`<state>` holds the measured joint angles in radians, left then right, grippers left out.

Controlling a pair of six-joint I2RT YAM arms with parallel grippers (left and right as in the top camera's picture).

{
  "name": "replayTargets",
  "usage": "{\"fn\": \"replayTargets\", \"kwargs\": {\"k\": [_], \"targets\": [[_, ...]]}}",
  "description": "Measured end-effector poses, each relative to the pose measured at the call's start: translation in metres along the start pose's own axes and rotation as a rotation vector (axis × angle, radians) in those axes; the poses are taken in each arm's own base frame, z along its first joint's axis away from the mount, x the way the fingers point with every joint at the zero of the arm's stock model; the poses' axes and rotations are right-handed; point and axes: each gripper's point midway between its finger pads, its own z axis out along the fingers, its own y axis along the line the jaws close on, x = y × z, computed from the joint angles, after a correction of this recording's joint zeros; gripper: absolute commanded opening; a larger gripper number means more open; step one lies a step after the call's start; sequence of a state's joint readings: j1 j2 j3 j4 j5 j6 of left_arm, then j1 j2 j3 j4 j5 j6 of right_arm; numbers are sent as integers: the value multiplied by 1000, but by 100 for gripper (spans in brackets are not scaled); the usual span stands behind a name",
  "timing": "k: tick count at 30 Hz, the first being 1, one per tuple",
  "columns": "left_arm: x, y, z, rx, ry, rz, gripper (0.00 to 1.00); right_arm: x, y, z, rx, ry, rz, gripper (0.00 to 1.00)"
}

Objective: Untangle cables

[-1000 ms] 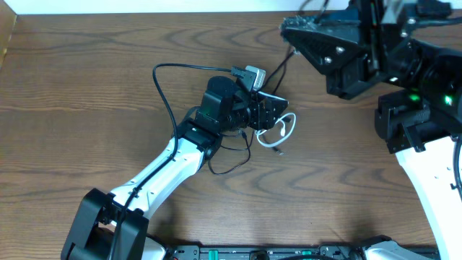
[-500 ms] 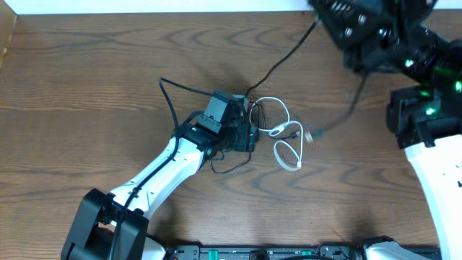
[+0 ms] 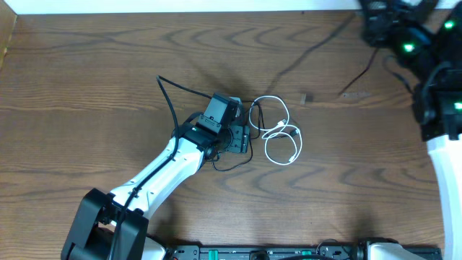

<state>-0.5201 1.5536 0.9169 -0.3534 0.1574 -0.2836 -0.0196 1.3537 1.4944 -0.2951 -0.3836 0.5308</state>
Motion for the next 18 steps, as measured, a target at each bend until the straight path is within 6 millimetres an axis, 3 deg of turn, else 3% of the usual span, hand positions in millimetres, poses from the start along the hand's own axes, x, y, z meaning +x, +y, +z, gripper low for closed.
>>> {"fn": "replayTargets", "kwargs": {"k": [6,10,14,18], "targets": [[0,1,0,-3,2,2,84,-39,-92,-33,293,-114,-3,1],[0,1,0,-4,1,3,86,-48,-130,-54,412,-137,19,1],[0,1,0,-4,1,3,87,-48,-169,-79,539,-135,68,1],[0,1,0,-4,1,3,87,-31,-207,-102,694,-88,131,1]]}}
